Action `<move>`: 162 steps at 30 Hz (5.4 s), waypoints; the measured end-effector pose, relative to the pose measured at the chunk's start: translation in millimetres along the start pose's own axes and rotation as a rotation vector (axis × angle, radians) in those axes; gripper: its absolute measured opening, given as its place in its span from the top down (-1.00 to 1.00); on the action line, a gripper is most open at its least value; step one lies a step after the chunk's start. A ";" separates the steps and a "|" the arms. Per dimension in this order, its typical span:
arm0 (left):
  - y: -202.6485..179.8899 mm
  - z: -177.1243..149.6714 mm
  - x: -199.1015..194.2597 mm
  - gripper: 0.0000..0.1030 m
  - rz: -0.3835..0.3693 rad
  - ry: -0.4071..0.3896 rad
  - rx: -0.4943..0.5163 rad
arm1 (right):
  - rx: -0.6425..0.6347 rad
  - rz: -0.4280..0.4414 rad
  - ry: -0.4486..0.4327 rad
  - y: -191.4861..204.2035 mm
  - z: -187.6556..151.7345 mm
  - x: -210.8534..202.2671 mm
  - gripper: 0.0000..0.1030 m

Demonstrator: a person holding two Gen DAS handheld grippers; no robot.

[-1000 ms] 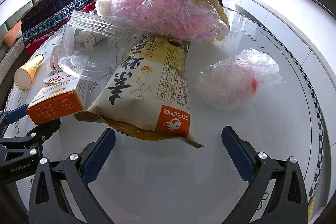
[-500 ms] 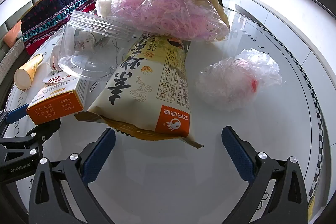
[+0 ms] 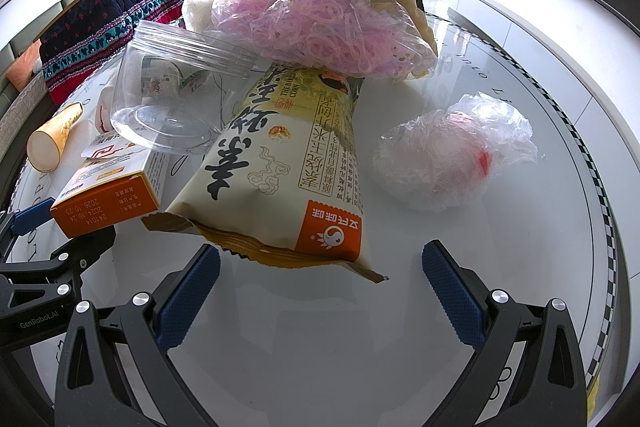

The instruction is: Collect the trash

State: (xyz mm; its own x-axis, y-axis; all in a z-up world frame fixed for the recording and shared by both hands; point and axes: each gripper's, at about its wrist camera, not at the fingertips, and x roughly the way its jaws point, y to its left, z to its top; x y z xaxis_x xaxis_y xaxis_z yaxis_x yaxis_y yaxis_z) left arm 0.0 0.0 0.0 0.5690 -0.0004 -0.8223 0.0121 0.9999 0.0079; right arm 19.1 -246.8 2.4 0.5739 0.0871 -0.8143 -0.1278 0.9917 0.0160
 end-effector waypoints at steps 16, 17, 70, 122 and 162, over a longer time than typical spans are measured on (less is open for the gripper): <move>0.0 0.0 0.0 -0.88 0.000 0.000 0.000 | 0.000 0.000 0.000 -0.1 0.0 0.0 -0.95; -0.1 0.0 0.0 -0.88 0.000 0.000 0.000 | 0.000 0.000 0.000 -0.1 0.0 0.0 -0.95; 61.5 -9.6 -66.6 -0.88 -0.069 -0.039 -0.123 | -0.219 0.215 -0.086 26.5 2.1 -117.6 -0.95; 148.2 58.7 5.8 -0.03 -0.053 0.107 -0.375 | -0.390 0.636 -0.102 70.1 87.4 -116.1 0.82; 304.1 -196.0 -193.5 -0.03 0.247 -0.096 -0.650 | -0.646 1.037 0.071 354.2 -25.4 -193.8 0.82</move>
State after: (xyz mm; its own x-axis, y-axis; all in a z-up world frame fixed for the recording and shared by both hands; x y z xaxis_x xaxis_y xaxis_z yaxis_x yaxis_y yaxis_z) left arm -267.6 307.0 50.1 0.5622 0.2571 -0.7860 -0.6044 0.7765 -0.1783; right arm -157.9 85.1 151.1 -0.0816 0.7825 -0.6172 -0.8881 0.2240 0.4014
